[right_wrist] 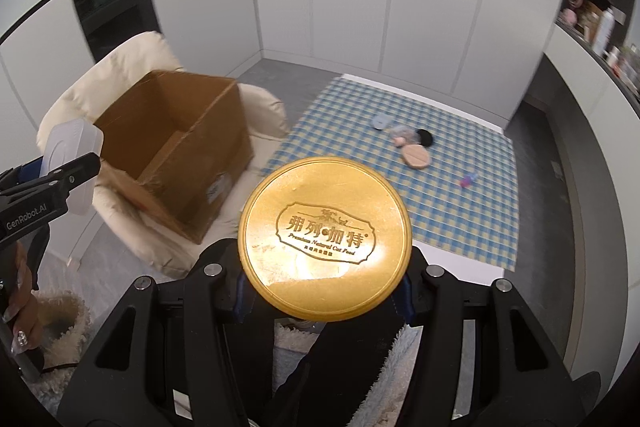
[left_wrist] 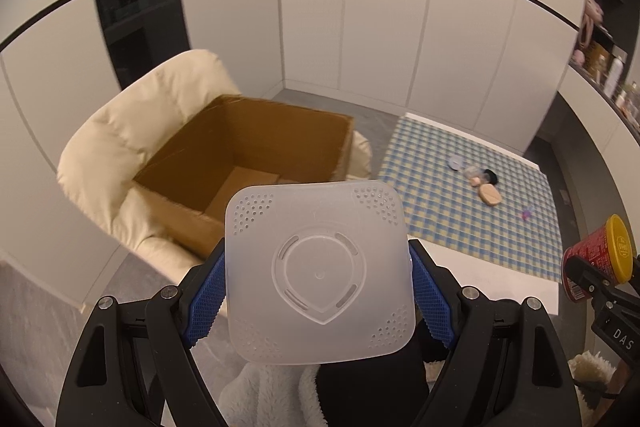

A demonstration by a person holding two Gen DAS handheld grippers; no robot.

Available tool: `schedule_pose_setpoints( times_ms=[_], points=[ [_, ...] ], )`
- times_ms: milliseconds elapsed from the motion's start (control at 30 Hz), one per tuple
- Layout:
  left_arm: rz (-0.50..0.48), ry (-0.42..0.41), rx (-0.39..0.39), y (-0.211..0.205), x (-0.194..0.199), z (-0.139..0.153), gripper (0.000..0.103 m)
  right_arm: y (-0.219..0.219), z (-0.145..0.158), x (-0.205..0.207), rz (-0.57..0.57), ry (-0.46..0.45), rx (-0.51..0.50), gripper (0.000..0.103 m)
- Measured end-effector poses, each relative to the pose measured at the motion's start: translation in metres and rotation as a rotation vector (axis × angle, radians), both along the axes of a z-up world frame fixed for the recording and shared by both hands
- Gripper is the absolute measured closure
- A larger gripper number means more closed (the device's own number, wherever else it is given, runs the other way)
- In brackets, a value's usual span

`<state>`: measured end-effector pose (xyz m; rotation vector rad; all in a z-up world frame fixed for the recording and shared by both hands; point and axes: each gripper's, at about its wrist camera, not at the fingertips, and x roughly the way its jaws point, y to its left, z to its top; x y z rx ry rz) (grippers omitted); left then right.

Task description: Organize objects

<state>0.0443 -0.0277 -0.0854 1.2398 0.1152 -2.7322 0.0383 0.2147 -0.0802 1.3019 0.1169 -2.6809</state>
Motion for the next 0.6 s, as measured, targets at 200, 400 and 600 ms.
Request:
schedule_pose_setpoints(
  times_ms=[200, 400, 600],
  points=[
    [0.092, -0.01, 0.004, -0.035, 0.017, -0.002, 0.019, -0.039, -0.002, -0.009, 0.101, -0.006, -0.001, 0.047],
    [0.198, -0.027, 0.01, -0.073, 0.034, -0.007, 0.019, -0.087, -0.006, -0.017, 0.215, -0.024, -0.002, 0.047],
    [0.268, -0.034, 0.02, -0.099, 0.046, -0.006, 0.019, -0.136, -0.01, -0.015, 0.338, -0.039, -0.006, 0.047]
  ],
)
